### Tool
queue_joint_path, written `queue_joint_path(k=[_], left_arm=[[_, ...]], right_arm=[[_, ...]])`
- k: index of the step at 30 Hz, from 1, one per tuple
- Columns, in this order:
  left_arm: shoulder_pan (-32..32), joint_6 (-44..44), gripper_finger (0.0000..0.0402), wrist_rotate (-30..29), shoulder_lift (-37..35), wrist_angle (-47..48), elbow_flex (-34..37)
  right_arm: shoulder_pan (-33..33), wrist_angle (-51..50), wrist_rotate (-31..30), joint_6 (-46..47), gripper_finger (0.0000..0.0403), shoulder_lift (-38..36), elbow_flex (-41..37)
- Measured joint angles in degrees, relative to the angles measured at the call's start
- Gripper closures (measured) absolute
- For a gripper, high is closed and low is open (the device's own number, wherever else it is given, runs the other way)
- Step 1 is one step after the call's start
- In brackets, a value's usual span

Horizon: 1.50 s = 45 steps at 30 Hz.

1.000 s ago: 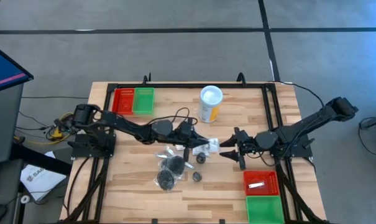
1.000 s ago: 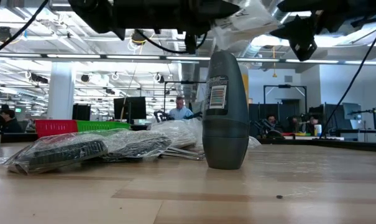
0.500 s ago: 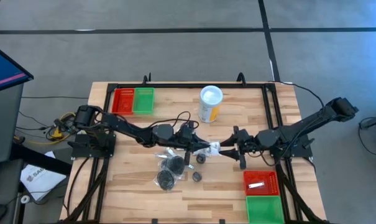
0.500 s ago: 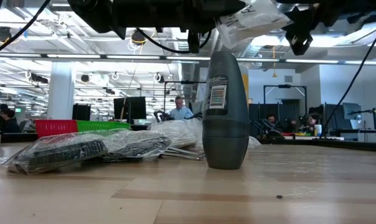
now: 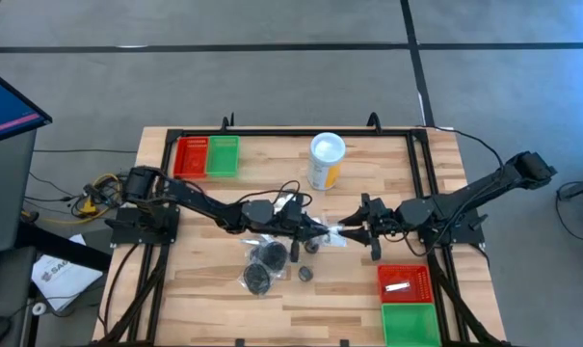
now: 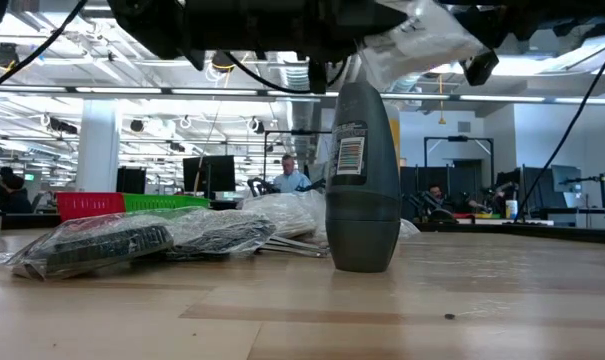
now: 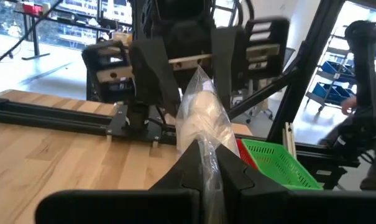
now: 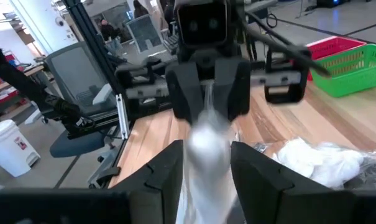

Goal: Pick & Place Travel size toiletries
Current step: Put the white cotton pack into the bottom green bin

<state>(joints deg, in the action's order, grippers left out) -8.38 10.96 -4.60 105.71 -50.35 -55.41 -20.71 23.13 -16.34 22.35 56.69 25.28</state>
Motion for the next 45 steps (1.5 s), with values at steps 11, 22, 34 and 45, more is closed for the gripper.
queue_joint_path(k=[11, 22, 34, 45], left_arm=[[0.1, -0.3, 0.0397, 0.3, 1.6, 0.3, -1.9], [0.1, -0.3, 0.0375, 0.0, 1.6, 0.5, -1.9], [0.1, -0.2, 0.0331, -0.2, 1.5, 0.5, -1.9], [0.1, -0.2, 0.0329, -0.1, 1.5, 0.6, -1.9]], right_arm=[[-0.9, -1.9, 0.2, -1.8, 0.0391, 0.0, 0.0], [-1.0, -2.0, 0.9, -2.6, 0.0400, 0.0, 0.0], [-4.4, -12.5, 1.4, 1.7, 0.0402, -7.6, 0.0], [-14.0, -42.3, 3.1, 15.8, 0.0403, -12.8, 8.5]])
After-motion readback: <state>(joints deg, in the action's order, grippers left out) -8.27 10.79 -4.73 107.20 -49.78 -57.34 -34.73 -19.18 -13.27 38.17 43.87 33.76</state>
